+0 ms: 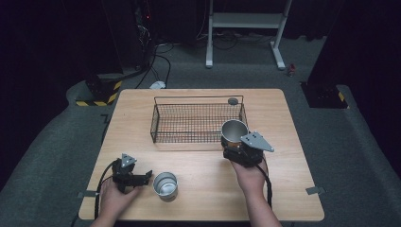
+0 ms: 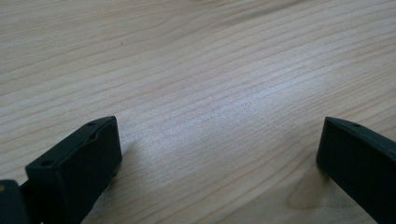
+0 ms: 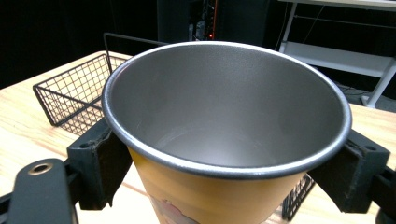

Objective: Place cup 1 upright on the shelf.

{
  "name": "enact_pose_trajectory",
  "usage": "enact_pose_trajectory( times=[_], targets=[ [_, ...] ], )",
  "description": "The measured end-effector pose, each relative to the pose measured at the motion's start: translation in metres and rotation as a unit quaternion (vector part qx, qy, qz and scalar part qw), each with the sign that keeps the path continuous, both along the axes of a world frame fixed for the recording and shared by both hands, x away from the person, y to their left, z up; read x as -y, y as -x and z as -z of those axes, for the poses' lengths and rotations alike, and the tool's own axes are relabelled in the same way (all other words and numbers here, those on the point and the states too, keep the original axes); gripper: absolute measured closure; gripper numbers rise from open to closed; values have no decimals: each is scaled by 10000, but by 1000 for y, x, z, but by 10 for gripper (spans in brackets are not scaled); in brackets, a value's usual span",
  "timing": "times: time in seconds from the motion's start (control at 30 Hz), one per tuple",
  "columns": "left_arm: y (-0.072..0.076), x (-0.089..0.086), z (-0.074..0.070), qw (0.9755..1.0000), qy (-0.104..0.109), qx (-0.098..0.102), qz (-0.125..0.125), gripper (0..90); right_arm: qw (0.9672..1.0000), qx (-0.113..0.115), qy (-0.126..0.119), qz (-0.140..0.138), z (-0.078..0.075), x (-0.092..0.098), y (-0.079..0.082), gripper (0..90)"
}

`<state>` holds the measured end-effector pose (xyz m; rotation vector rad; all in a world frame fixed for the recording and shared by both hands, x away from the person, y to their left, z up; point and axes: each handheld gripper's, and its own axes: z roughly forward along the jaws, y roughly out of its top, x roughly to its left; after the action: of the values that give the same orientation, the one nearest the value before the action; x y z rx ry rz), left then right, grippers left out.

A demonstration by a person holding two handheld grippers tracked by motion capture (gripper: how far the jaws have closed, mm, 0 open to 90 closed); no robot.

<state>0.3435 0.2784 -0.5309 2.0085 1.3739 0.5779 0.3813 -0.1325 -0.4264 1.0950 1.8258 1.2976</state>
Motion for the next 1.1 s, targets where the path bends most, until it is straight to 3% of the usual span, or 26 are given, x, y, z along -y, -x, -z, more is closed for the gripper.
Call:
enact_pose_trajectory(
  times=[0.3,0.4,0.63,1.1],
  targets=[
    [0,0,0,10000,6,-5,-11,3,9998,111,68,135,-8,-7,-6,144],
    [0,0,0,10000,5,-5,-10,3,9998,34,-30,191,-9,-8,-11,144],
    [0,0,0,10000,7,-4,-13,3,9997,48,0,239,-18,-12,-20,144],
    [0,1,0,10000,0,3,-25,7,9997,-71,-143,177,-35,-20,-39,144]
  ],
)
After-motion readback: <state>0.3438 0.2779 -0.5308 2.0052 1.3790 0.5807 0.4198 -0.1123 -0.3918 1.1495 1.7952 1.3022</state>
